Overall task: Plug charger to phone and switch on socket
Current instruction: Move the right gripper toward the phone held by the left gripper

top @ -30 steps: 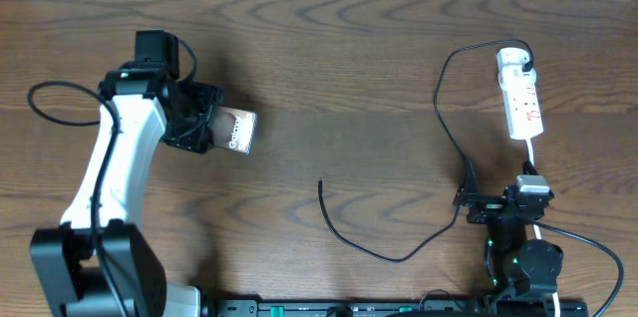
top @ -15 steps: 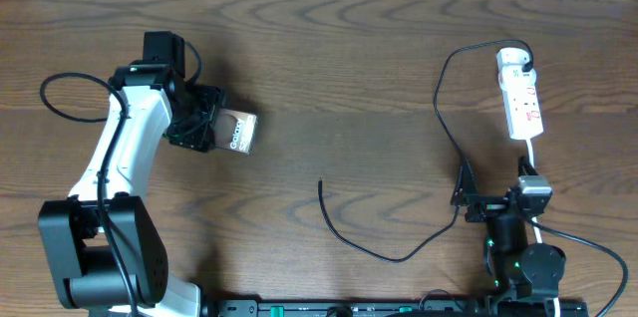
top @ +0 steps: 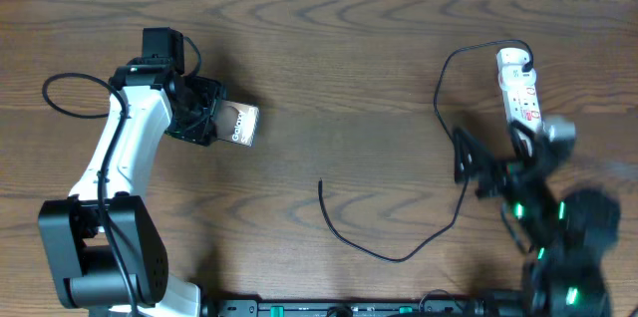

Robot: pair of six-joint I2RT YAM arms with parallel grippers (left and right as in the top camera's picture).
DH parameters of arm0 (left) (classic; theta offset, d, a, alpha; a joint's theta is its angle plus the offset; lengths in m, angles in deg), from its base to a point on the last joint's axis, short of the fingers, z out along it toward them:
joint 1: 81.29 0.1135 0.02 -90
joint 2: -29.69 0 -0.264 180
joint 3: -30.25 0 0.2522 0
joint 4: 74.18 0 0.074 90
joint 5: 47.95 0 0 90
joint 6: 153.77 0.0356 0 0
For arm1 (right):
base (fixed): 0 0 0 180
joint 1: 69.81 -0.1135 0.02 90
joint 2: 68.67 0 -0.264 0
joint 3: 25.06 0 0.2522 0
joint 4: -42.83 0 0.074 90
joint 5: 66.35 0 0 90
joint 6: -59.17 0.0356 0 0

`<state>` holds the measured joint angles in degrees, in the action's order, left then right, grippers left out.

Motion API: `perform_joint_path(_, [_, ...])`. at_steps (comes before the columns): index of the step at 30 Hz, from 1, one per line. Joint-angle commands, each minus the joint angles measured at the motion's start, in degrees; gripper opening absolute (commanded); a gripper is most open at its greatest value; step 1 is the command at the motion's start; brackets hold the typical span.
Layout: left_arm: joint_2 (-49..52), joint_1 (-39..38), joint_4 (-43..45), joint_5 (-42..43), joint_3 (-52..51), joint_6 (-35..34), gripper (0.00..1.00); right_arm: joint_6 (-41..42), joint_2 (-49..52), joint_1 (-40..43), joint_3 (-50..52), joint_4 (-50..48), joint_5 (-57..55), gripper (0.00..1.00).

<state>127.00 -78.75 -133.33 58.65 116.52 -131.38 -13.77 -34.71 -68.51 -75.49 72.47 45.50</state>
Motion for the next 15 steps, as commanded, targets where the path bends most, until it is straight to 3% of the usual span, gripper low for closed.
perform_joint_path(1, [-0.44, -0.13, 0.07, 0.74, -0.09, -0.17, 0.07, 0.11, 18.01, -0.96, -11.30, 5.51, 19.23, 0.99])
perform_joint_path(6, [-0.44, -0.13, 0.13, 0.72, -0.09, -0.61, 0.07, -0.76, 43.04, -1.03, -22.67, 5.75, 46.95, 0.99])
perform_joint_path(8, [-0.44, -0.13, 0.13, 0.72, -0.09, -0.61, 0.07, -0.81, 50.53, -1.03, -24.50, 0.50, 50.12, 0.99])
perform_joint_path(10, [-0.44, -0.13, 0.11, 0.72, -0.11, -1.75, 0.07, 8.07, 59.21, -1.07, -25.55, -12.39, 50.75, 0.99])
perform_joint_path(13, [-0.44, -0.13, 0.28, 0.70, -0.09, -2.95, 0.07, 30.08, 68.28, -2.73, -25.59, -31.12, 53.62, 0.99])
perform_joint_path(15, [-0.44, -0.24, 0.28, 0.72, -0.11, -4.48, 0.07, 37.83, 72.89, -4.92, -25.57, -44.48, 55.95, 0.99])
